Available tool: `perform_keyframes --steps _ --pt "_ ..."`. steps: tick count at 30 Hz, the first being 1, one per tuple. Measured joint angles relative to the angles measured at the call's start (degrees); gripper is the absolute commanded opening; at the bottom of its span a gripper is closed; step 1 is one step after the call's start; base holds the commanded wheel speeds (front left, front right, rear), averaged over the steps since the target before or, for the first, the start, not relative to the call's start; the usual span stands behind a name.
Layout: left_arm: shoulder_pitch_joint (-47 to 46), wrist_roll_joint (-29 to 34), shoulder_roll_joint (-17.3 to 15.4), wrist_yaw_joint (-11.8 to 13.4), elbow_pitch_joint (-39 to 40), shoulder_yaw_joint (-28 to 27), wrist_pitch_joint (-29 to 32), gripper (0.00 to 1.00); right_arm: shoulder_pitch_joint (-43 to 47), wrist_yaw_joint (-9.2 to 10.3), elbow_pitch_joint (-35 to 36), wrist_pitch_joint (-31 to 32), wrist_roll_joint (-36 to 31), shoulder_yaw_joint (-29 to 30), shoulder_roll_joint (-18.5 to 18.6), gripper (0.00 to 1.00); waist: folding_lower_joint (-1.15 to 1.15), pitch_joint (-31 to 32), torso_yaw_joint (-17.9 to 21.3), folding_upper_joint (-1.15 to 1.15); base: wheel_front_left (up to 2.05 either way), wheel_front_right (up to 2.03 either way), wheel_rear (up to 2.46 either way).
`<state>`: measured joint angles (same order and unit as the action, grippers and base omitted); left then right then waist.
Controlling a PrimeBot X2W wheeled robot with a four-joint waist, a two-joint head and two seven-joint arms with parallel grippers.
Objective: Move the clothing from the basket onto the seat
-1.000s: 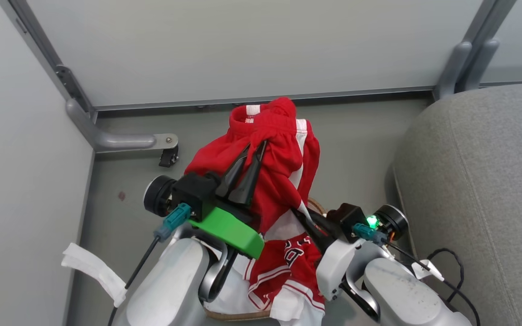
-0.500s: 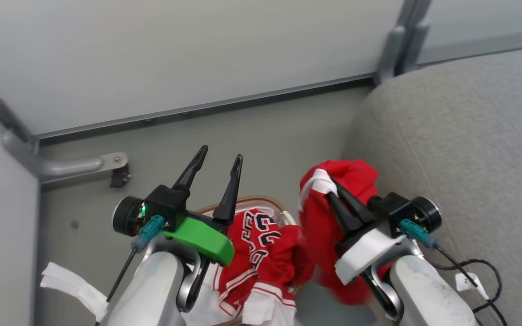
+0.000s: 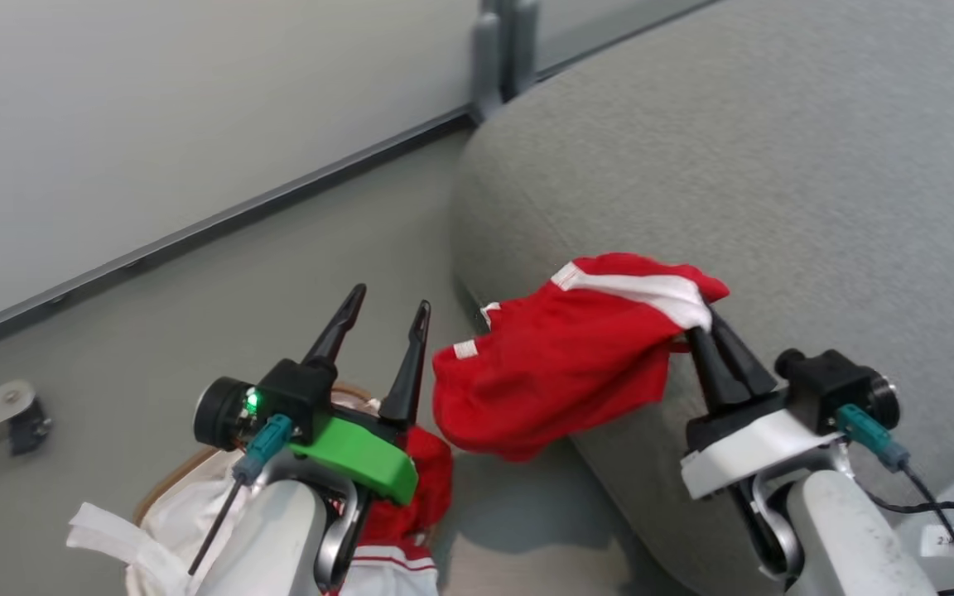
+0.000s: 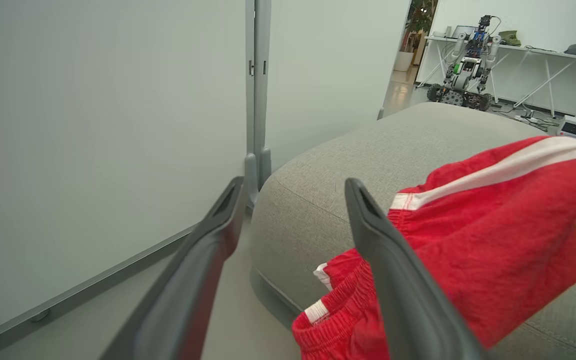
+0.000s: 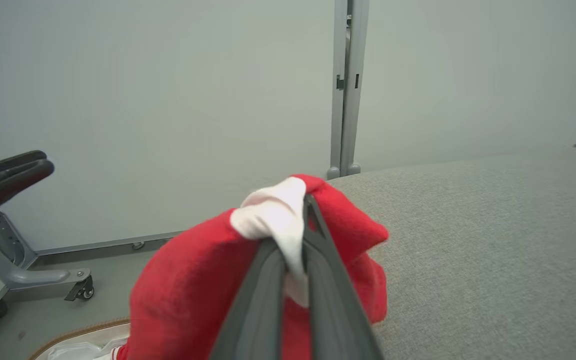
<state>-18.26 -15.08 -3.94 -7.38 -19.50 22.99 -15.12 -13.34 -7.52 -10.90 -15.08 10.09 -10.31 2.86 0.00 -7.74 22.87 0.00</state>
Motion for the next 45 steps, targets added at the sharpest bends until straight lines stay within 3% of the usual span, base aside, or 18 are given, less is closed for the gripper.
perform_keyframes --steps 5,10,15,22,28,37,45 --pt "-0.79 -1.03 -0.12 -0.02 0.14 3.82 0.00 1.00 0.79 0.00 3.02 0.01 -1.21 5.41 0.05 0.00 0.00 -1.28 4.89 0.00 0.00 0.00 0.00" --pt "-2.71 -2.03 -1.08 -0.02 0.62 6.68 0.00 1.00 -1.41 0.00 4.80 0.00 -3.86 8.57 0.89 0.00 0.00 -3.98 6.98 0.00 0.00 0.00 0.00" --pt "-3.07 -2.37 -3.13 -0.02 1.99 8.29 0.00 1.00 -7.88 0.00 5.24 0.00 -6.13 9.55 4.71 0.00 0.00 -7.53 7.70 0.00 0.00 0.00 0.00" --pt "-4.88 -2.45 -6.15 -0.02 5.03 10.39 0.00 1.00 -21.49 -0.01 3.18 0.00 -8.89 13.52 14.52 0.00 0.00 -13.64 7.42 0.00 0.00 0.00 0.00" --pt "-7.34 -2.35 -9.61 -0.02 7.15 12.10 0.00 1.00 -33.29 0.00 -2.25 0.00 -9.44 16.66 18.28 0.00 0.00 -19.01 5.36 0.00 0.00 0.00 0.00" --pt "-11.09 -3.13 -11.35 -0.02 9.40 13.88 0.00 1.00 -40.84 -0.01 -13.40 -0.01 -12.83 23.81 16.88 0.00 0.01 -26.15 0.73 0.00 0.00 0.00 0.00" --pt "-12.38 -4.13 -11.87 -0.02 9.23 15.07 0.00 1.00 -35.11 -0.01 -23.74 0.00 -16.29 33.85 12.01 0.00 0.01 -29.94 -4.11 0.00 0.00 0.00 0.00"
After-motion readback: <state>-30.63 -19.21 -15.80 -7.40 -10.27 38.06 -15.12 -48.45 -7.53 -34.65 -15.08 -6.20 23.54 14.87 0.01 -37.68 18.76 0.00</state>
